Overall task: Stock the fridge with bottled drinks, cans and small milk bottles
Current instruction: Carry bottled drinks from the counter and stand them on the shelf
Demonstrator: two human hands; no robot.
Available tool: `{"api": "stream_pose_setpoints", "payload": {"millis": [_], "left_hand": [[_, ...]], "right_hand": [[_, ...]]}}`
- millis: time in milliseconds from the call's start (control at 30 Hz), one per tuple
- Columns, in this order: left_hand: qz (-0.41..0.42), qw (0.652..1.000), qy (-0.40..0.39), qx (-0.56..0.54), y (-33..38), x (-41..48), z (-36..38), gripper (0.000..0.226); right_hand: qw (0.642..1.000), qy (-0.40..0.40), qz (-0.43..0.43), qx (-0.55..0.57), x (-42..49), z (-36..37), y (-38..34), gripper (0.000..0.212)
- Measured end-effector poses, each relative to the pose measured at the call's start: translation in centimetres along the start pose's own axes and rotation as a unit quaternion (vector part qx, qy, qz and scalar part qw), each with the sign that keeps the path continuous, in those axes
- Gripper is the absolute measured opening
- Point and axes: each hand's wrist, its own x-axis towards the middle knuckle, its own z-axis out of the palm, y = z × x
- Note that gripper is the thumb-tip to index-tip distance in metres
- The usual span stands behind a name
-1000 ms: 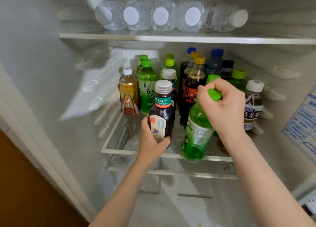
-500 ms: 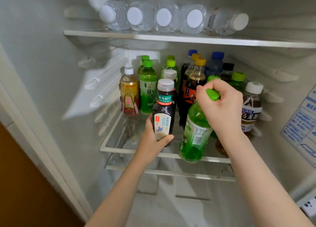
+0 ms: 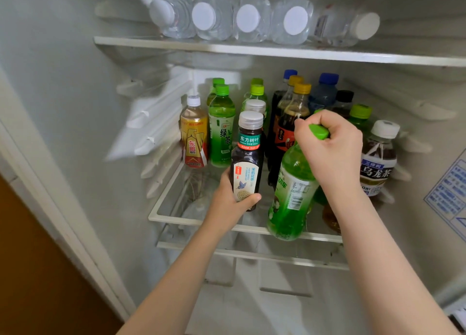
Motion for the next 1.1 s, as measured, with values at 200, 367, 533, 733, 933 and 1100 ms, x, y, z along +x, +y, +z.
{"api": "stream_pose_setpoints", "payload": {"millis": [200, 367, 533, 733, 933, 1100], "left_hand": [[0.014, 1.0, -0.003, -0.003, 0.2, -0.2, -0.2, 0.076], [0.084, 0.986, 0.141, -0.043, 1.3, -2.4, 0.0, 0.072], [0.276, 0.925, 0.259, -0.033, 3.9, -5.0, 2.0, 0.034], [0.227, 0.963, 0.004, -0.143, 7.8, -4.9, 3.4, 0.061], [0.215, 0.971, -0.016, -0.101, 7.5, -4.7, 3.7, 0.076], [0.205, 0.97, 0.057, -0.118, 7.0, -7.0, 2.1, 0.076]], "right_hand": [[1.0, 0.004, -0.009, 0.0, 0.0, 0.3, 0.1, 0.024], [0.999, 0.019, -0.031, 0.003, -0.1, 0.2, 0.3, 0.031], [0.999, -0.036, -0.026, 0.003, -0.5, -0.5, 0.8, 0.026], [0.989, -0.1, 0.018, 0.103, -0.9, -2.5, 1.0, 0.026], [0.987, -0.089, 0.021, 0.135, -0.7, -4.2, 0.9, 0.033], [0.99, -0.035, -0.094, -0.102, -0.3, -4.3, 0.9, 0.022]]}}
